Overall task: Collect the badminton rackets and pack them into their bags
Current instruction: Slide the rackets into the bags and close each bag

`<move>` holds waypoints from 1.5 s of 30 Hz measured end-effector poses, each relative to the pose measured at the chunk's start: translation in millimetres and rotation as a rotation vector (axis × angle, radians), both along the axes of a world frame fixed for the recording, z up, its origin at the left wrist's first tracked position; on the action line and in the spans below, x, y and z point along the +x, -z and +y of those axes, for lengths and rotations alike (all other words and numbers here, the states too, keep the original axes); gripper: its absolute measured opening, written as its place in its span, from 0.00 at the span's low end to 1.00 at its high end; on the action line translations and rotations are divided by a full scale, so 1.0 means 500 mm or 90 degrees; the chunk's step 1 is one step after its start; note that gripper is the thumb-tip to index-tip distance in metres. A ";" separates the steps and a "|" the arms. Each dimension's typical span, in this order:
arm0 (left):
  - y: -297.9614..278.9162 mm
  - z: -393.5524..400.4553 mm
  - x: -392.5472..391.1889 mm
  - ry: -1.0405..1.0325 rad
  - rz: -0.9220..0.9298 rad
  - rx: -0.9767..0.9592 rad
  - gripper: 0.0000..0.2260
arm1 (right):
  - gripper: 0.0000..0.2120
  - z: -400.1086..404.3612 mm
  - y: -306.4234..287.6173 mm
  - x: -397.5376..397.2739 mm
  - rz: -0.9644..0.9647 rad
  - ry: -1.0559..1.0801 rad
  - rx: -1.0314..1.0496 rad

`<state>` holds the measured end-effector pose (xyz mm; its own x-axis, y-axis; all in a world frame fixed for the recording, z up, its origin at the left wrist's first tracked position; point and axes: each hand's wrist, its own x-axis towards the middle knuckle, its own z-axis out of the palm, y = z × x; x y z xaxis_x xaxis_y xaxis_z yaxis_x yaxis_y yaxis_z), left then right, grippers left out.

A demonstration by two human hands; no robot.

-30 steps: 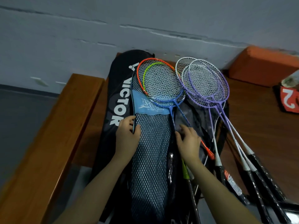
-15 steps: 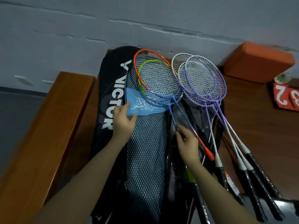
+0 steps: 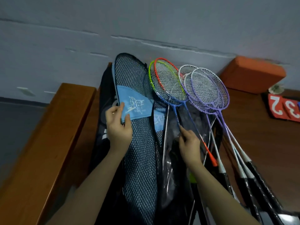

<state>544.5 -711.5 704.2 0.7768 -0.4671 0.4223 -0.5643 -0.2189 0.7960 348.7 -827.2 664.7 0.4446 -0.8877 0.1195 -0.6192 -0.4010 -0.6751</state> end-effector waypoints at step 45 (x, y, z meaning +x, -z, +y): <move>0.031 -0.017 -0.004 0.169 0.464 0.256 0.14 | 0.07 0.171 -0.027 0.074 -0.196 -0.054 0.298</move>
